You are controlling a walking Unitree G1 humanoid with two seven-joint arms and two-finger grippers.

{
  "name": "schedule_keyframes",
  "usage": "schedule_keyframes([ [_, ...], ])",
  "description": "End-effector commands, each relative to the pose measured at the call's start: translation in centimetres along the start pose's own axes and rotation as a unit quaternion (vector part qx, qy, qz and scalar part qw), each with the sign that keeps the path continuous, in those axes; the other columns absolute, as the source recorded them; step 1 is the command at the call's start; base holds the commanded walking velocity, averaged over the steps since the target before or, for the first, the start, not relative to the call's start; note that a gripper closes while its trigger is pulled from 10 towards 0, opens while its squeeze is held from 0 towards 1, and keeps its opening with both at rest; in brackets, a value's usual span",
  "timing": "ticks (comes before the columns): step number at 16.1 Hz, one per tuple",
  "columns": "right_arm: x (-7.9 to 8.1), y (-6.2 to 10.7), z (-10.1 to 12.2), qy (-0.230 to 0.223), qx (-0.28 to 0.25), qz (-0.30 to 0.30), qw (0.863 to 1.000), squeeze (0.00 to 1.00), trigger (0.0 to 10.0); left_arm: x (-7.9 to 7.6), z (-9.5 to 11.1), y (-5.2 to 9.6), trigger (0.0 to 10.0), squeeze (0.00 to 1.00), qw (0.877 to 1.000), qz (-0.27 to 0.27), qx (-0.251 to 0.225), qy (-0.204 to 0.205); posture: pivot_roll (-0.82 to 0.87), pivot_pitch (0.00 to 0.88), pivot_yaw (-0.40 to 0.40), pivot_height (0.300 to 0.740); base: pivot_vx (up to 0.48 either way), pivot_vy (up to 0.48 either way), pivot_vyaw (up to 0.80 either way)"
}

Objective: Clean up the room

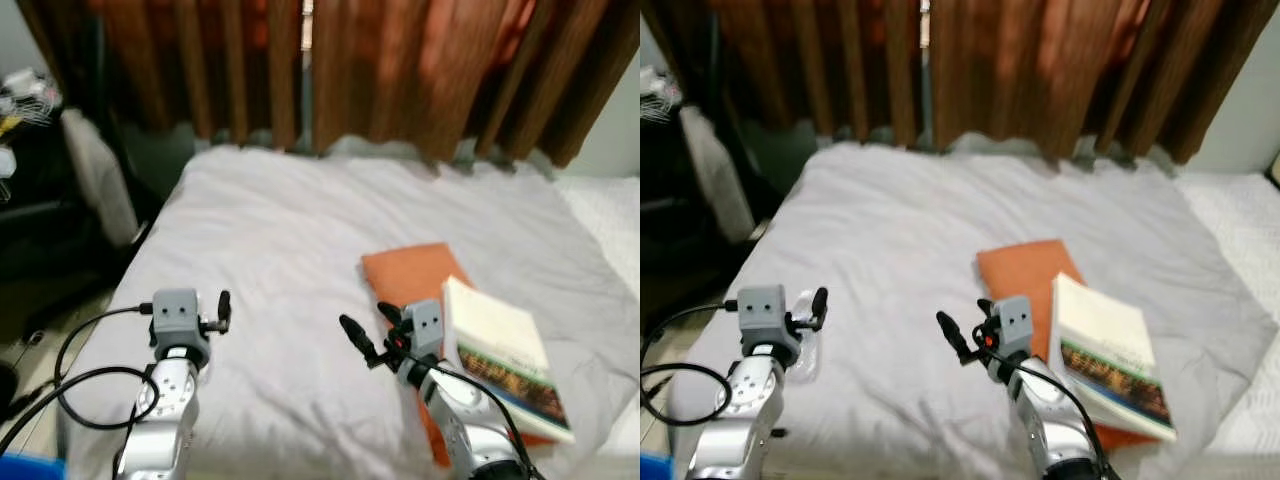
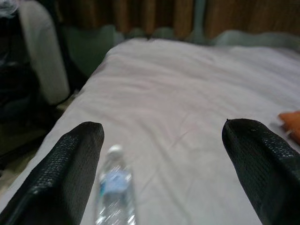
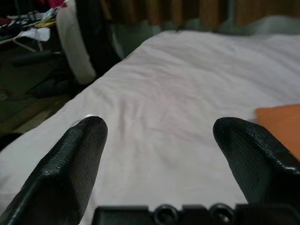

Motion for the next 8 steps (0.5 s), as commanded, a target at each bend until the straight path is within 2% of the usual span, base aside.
schedule_keyframes([
  [1, -0.6, 0.6, 0.2, 0.003, 0.0, -0.004, 1.0, 0.0, 10.0, -0.9, 0.1, 0.3, 10.0, 0.0, 1.0, -0.013, 0.001, 0.0, 0.11, 0.0, -0.072, 0.74, 0.48, 0.0, 0.51],
  [3, -0.5, 0.9, -0.2, 0.01, 0.013, -0.006, 1.0, 0.0, 10.0, -0.9, -0.3, 0.0, 10.0, 0.0, 1.0, -0.025, 0.011, 0.006, 0.09, 0.004, -0.072, 0.74, 0.48, 0.0, 0.0],
  [4, -0.4, 1.2, -0.3, 0.01, 0.012, -0.004, 1.0, 0.0, 10.0, -0.5, -0.8, -0.7, 10.0, 0.0, 0.999, -0.024, 0.021, 0.003, 0.08, 0.02, -0.071, 0.74, 0.48, 0.0, 0.0],
  [6, -0.4, 3.5, -0.6, 0.004, 0.019, -0.012, 1.0, 0.0, 10.0, 0.8, -2.7, -2.4, 10.0, 0.0, 0.997, -0.015, 0.074, 0.014, 0.01, 0.103, -0.069, 0.74, 0.0, 0.0, 0.0],
  [7, -0.5, 4.1, -0.9, 0.003, 0.026, -0.016, 1.0, 0.0, 10.0, 1.4, -3.4, -2.9, 10.0, 0.0, 0.996, -0.006, 0.091, 0.006, -0.01, 0.131, -0.069, 0.74, 0.0, 0.0, 0.0],
  [8, -0.5, 5.9, -1.5, 0.009, 0.044, -0.023, 0.999, 0.0, 10.0, 2.9, -4.0, -3.6, 10.0, 0.0, 0.994, 0.018, 0.108, 0.014, -0.09, 0.151, -0.058, 0.74, 0.0, 0.0, 0.0],
])
Point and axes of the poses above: a point about 5 cm out from each wrist's last joint towards the gripper, its own y axis pointing back from the gripper into the wrist, its own z axis along the axis of the wrist's last joint, x = y × z, the point moved 4 cm from there along -y, pointing out of the wrist towards the gripper, and after that the axes turned 13 degrees about -y, right-handed, at the moved point
